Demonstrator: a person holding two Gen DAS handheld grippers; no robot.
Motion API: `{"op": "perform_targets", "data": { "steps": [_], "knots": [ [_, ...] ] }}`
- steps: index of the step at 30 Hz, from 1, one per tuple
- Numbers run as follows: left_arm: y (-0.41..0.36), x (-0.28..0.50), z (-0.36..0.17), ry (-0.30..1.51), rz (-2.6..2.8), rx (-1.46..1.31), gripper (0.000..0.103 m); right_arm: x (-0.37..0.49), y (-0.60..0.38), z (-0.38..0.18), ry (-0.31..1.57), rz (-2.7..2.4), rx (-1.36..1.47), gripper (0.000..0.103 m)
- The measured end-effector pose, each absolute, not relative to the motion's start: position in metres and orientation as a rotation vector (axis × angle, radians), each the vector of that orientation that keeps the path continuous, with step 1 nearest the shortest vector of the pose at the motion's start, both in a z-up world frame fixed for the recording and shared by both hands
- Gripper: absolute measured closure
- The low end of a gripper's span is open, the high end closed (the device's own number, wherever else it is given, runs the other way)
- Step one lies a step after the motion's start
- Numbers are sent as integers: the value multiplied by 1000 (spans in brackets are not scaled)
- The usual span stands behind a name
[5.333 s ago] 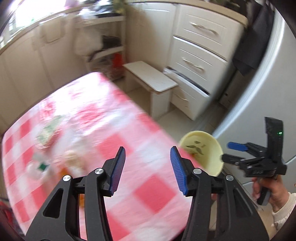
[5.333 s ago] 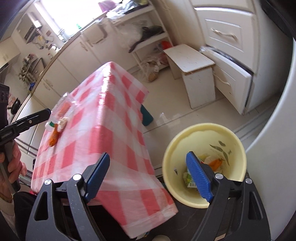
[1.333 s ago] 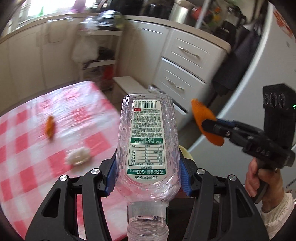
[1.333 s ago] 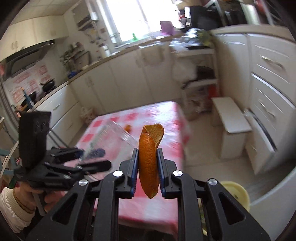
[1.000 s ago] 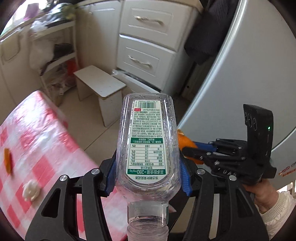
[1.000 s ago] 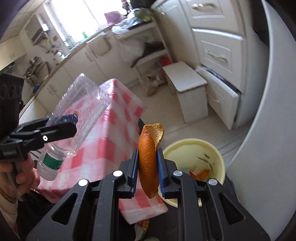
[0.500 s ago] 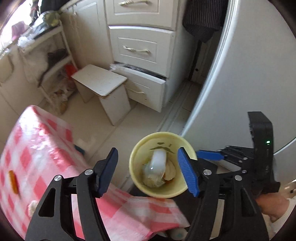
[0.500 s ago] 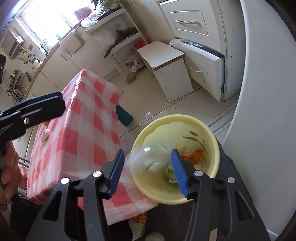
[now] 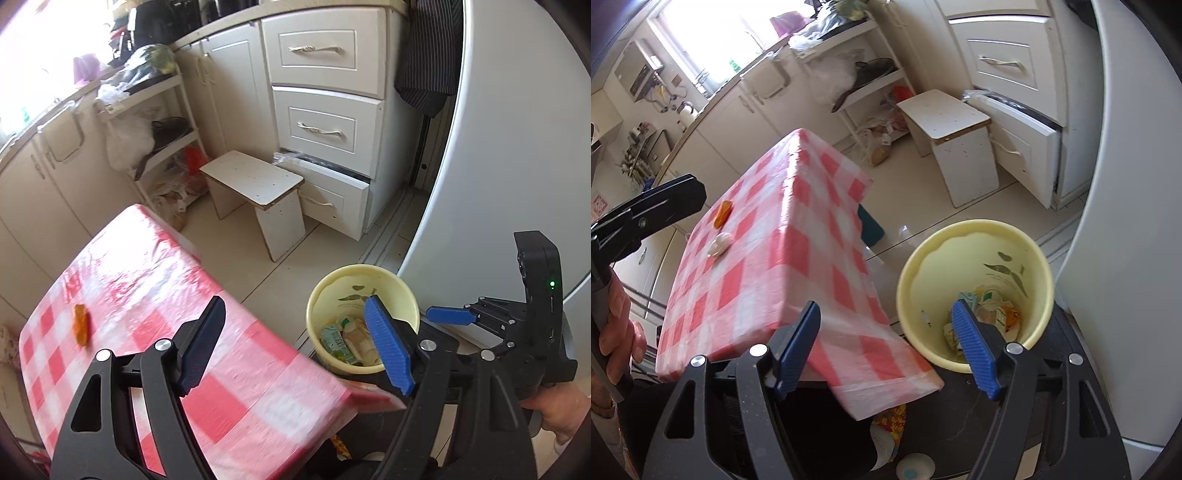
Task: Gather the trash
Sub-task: 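Open both tools to drop the bottle and peel into the bucket, then grasp the last orange peel with the left tool while the right tool grasps the white tissue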
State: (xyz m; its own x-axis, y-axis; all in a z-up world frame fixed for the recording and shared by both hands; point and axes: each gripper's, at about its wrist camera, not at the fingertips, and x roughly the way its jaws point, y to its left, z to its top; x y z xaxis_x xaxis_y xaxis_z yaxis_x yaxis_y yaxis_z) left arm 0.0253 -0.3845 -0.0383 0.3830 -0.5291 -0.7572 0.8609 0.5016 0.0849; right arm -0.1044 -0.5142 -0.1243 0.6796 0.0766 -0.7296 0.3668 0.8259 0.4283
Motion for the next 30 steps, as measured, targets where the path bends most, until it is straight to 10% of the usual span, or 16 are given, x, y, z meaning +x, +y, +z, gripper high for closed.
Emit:
{"op": "perform_targets", "data": {
  "steps": [30],
  "knots": [
    [-143, 249, -60, 918, -451, 53, 24, 121, -324, -55, 943, 312, -13, 22]
  ]
}}
